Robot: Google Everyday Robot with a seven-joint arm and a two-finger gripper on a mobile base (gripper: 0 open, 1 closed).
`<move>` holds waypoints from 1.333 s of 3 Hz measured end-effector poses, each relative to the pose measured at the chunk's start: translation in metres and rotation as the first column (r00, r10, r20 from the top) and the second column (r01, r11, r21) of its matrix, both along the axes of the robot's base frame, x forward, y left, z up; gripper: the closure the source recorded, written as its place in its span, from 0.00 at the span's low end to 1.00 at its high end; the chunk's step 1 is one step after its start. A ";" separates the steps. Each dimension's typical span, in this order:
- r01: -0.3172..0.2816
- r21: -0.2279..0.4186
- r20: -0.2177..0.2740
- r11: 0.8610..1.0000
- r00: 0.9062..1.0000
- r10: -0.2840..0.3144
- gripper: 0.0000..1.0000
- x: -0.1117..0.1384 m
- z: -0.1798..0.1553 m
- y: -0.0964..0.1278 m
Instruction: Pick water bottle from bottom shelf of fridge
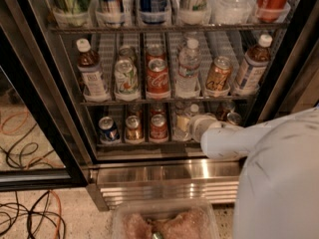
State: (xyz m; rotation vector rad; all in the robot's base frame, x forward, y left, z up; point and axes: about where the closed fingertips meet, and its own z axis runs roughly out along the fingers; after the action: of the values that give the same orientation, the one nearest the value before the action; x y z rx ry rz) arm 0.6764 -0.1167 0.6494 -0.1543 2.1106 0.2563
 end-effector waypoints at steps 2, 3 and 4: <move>-0.009 0.004 -0.032 1.000 0.999 0.009 1.00 -0.016 -0.002 0.007; -0.015 0.011 -0.061 1.000 0.998 0.015 1.00 -0.027 -0.004 0.008; -0.017 0.015 -0.088 1.000 0.996 0.018 1.00 -0.037 -0.007 0.009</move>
Offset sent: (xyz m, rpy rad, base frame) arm -0.1007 -0.0025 0.0271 0.0120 0.0863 0.0142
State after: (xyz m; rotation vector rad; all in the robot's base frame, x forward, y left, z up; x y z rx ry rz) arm 0.6394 -0.1081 0.6428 -0.1552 2.1954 0.2933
